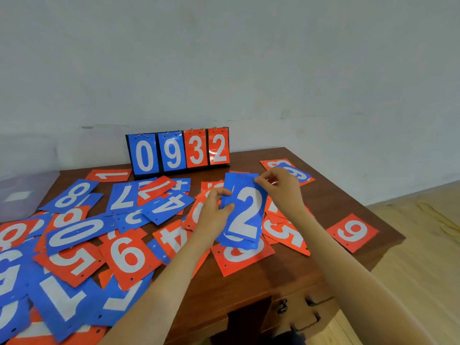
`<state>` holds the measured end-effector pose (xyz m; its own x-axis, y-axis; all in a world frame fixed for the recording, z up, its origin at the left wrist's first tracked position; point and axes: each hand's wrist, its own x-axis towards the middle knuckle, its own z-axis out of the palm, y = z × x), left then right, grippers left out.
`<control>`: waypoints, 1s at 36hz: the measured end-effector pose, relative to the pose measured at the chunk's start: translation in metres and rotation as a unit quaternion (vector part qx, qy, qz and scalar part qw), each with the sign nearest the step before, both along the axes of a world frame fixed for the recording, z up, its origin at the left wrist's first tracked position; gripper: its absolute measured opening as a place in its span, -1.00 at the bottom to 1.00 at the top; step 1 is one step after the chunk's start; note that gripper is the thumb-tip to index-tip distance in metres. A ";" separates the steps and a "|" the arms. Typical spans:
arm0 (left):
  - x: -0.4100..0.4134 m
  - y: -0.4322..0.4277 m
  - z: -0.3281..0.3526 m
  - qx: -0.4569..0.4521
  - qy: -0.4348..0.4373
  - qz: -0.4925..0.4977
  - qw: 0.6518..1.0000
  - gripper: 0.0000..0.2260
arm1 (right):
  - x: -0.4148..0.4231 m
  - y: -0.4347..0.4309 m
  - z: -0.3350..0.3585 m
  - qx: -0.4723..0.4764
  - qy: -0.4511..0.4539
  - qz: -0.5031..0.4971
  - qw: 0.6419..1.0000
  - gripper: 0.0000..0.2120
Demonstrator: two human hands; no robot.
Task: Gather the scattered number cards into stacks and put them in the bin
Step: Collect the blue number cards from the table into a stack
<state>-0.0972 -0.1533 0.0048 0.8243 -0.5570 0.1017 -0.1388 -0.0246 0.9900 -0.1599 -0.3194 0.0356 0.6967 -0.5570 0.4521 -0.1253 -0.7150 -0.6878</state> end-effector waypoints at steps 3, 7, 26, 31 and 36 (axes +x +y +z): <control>0.008 -0.024 -0.002 0.014 -0.009 -0.017 1.000 -0.83 | 0.013 -0.021 -0.008 0.018 -0.018 -0.027 0.999 -0.84; 0.025 -0.053 -0.008 0.045 -0.013 -0.004 0.999 -0.82 | 0.038 -0.067 -0.028 0.043 0.003 -0.063 0.997 -0.83; 0.107 -0.146 -0.038 0.084 0.041 0.019 0.995 -0.77 | 0.133 -0.235 -0.095 0.010 0.382 -0.175 0.908 -0.32; 0.108 -0.144 -0.041 0.079 0.042 0.020 0.996 -0.76 | 0.136 -0.230 -0.088 -0.082 0.452 -0.134 0.878 -0.60; 0.101 -0.132 -0.037 0.070 0.032 0.031 0.997 -0.76 | 0.137 -0.196 -0.069 -0.128 0.538 -0.096 0.827 -0.66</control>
<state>0.0042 -0.2850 -0.0321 0.8593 -0.5106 -0.0286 -0.0686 -0.1704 0.9830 -0.0232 -0.5156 -0.0332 0.6821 -0.6860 -0.2534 -0.6951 -0.7158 0.0669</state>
